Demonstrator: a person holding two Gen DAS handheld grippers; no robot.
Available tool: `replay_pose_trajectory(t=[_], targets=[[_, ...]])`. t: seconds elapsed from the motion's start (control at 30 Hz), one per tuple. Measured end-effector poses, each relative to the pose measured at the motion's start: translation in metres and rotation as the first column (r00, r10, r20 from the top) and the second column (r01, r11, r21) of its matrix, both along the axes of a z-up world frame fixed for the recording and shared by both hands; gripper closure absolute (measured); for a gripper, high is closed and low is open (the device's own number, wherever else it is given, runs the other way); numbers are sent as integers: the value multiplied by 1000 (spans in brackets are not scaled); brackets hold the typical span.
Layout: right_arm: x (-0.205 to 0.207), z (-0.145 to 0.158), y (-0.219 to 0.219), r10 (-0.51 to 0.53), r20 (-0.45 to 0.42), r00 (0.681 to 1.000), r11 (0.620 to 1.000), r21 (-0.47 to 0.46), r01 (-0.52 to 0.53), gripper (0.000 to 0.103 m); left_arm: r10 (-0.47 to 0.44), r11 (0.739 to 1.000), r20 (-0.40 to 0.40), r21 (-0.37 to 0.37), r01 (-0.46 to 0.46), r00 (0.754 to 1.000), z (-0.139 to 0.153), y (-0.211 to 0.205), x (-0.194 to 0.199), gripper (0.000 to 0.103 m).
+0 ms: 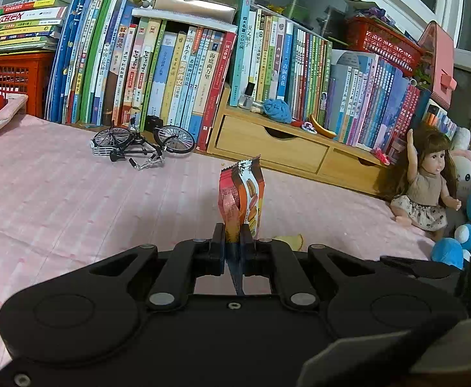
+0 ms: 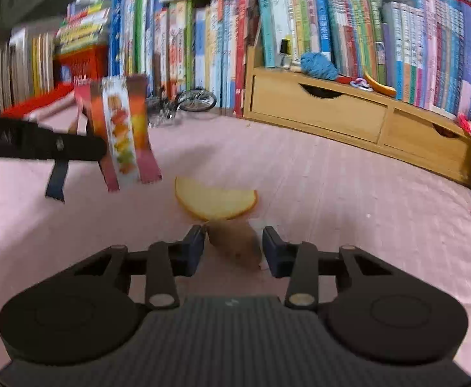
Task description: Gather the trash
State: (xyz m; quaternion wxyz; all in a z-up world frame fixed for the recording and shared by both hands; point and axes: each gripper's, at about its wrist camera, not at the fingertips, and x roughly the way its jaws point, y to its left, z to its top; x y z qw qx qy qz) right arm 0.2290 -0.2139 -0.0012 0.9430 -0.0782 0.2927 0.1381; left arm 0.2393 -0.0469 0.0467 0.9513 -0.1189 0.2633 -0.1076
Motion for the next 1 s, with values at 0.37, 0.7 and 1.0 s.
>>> replay_pose_trajectory(t=[0.37,0.7,1.0], targets=[[18,-1,-10,-43,-85,995,997,66,49,67,-14,1000,-3,-14,14,1000,0,9,-12,95],[-67,8,7,167,-91,982,984,74,-160,63,-35,998,3,-44,35,999,3,22,-43,95],[-126,12,15,199,-63,978,979,53,-196,37,-32,998,8,-56,33,999,6,36,-81,94]])
